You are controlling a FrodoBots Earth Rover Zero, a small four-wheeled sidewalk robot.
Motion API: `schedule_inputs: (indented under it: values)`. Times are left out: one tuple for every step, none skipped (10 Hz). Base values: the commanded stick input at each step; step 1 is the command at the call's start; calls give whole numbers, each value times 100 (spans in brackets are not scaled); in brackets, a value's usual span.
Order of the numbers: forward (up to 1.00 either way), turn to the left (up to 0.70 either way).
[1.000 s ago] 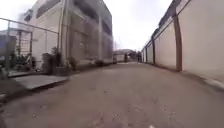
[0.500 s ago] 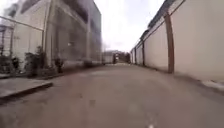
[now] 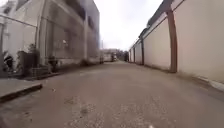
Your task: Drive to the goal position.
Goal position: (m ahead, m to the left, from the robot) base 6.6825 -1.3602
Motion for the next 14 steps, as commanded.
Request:
schedule_inputs:
  values:
    - [70, 8]
    - [70, 7]
    - [70, 7]
    - [70, 6]
    - [70, 5]
    - [70, 4]
    - [70, 5]
    - [70, 6]
    - [70, 5]
    - [70, 2]
    - [70, 0]
    - [70, 0]
    - [70, -6]
    - [70, -30]
